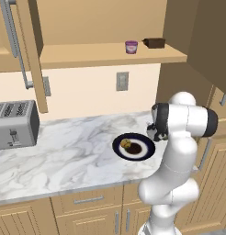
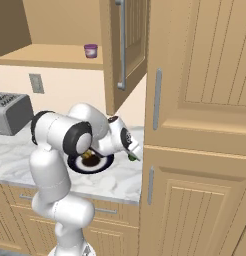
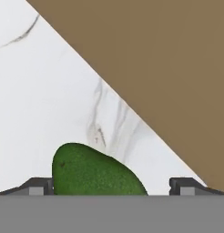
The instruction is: Pick the avocado and bread from the counter and place them on the plate. Then pick the jam from the cabinet and place it next to the plate. Lastly close the cabinet door.
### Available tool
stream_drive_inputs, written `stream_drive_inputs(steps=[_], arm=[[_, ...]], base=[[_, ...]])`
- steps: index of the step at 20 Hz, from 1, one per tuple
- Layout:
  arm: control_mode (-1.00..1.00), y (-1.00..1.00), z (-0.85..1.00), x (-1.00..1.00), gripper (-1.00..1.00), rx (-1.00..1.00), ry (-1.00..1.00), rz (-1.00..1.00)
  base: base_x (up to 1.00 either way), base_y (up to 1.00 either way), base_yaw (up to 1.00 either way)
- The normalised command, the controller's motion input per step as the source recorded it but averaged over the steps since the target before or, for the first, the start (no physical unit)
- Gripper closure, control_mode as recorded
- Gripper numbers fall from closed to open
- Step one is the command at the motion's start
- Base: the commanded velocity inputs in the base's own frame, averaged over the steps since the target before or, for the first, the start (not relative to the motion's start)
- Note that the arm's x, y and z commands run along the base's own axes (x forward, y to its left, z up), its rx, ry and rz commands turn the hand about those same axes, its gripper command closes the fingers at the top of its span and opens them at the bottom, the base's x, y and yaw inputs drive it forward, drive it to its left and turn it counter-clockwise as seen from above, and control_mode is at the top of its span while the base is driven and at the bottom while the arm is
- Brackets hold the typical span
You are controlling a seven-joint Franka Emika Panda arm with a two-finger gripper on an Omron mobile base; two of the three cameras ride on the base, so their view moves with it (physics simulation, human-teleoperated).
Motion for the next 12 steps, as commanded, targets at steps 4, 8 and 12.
stream_drive_inputs(steps=[4,8,12], arm=[[-1.00,0.00,-0.17,0.03,1.00,-0.06,0.02,0.00],[-1.00,0.00,0.13,0.01,1.00,0.00,0.00,-0.01],[-1.00,0.00,0.87,0.00,1.00,0.08,0.00,-0.08]], base=[[0.00,0.00,0.00],[0.00,0.00,0.00],[0.00,0.00,0.00]])
